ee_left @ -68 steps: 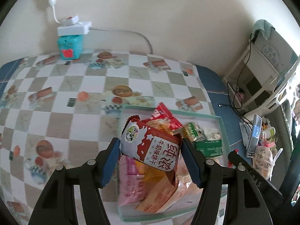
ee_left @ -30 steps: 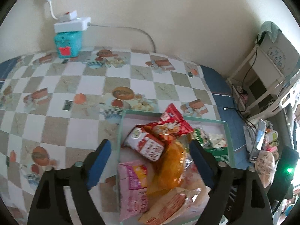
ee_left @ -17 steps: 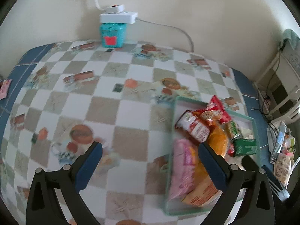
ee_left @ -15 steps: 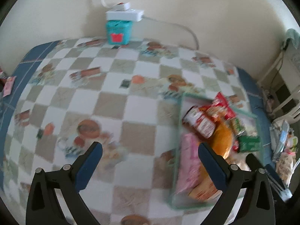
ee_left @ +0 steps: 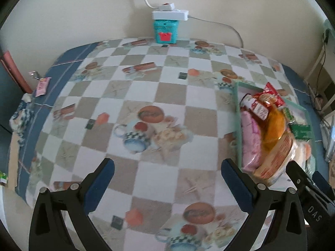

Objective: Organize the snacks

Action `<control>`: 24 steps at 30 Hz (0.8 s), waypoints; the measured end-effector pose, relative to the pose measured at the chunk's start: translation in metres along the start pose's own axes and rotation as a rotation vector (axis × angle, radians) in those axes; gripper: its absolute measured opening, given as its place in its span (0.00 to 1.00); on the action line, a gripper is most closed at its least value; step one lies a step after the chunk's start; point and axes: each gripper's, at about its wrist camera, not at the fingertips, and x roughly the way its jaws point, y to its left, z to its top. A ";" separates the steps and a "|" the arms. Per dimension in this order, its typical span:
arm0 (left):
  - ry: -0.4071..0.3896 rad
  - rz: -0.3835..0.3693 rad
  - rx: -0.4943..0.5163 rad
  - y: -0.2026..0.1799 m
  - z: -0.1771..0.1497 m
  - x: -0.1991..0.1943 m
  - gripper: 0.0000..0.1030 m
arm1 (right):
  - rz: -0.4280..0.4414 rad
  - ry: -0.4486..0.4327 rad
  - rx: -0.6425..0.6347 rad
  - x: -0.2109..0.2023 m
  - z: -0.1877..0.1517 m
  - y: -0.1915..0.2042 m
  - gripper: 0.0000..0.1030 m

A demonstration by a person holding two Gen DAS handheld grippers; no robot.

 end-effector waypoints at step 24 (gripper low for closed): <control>0.059 0.015 -0.018 0.024 -0.020 0.006 0.99 | -0.035 0.059 -0.058 0.006 -0.029 0.015 1.00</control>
